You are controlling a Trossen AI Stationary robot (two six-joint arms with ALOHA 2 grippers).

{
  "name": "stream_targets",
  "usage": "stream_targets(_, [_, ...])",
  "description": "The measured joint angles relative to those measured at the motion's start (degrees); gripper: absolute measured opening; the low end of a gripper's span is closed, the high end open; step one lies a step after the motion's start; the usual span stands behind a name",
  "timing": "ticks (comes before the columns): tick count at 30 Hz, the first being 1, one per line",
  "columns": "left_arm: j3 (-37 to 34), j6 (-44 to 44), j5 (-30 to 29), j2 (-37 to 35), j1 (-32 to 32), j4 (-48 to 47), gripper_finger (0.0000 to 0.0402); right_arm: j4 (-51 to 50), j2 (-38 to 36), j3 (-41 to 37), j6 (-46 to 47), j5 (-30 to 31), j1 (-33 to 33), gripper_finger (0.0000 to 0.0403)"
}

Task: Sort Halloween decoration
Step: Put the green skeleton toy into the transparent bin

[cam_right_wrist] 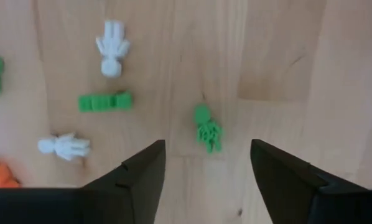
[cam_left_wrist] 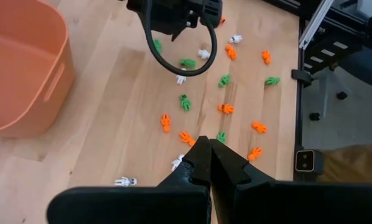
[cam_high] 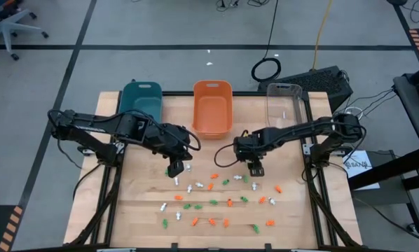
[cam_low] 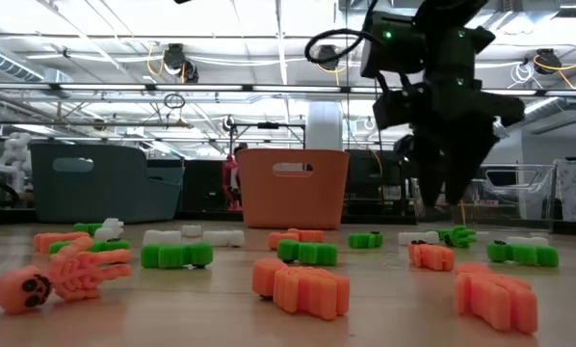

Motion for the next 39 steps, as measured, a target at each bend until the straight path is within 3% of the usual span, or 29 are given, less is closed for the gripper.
stream_targets(19, [0.0,0.5,-2.3,0.0,0.2,0.0,0.0,13.2,0.0,-8.1,-5.2,0.2,0.0,0.021])
stream_targets(28, [0.0,0.5,-3.2,0.0,0.2,0.0,0.0,14.8,-0.1,-10.3,-5.3,0.2,0.1,0.0206])
stream_targets(39, [0.0,0.7,-4.9,0.0,0.2,0.1,0.0,17.3,0.3,-10.4,-5.2,-0.7,0.0,0.0133])
